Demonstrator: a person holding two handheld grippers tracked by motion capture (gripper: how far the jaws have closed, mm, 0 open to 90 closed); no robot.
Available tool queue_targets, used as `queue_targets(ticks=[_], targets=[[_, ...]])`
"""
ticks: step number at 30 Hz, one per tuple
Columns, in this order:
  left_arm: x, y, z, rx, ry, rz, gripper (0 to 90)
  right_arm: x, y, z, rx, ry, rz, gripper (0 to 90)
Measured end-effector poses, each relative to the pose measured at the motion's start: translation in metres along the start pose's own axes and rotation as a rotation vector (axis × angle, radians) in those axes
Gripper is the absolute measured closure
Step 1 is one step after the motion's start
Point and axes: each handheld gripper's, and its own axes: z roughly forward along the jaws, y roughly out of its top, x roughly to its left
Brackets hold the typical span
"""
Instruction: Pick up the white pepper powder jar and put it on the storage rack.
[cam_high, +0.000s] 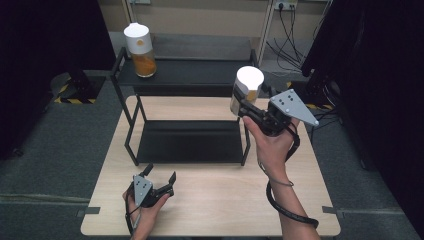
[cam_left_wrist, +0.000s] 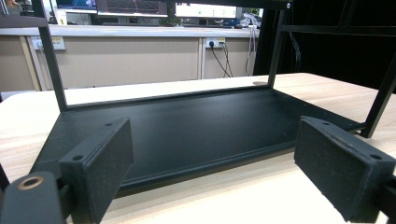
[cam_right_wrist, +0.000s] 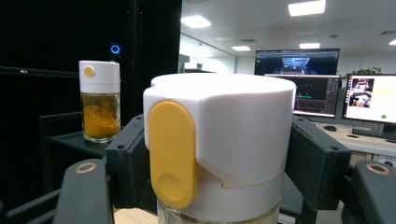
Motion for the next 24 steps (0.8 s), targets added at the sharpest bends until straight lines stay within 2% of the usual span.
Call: queue_targets(ticks=[24], targets=[[0.0, 0.0, 0.0, 0.0, -0.001, 0.0, 11.5, 0.001, 0.022, 0.031, -0.003, -0.031, 0.016, 30.9]])
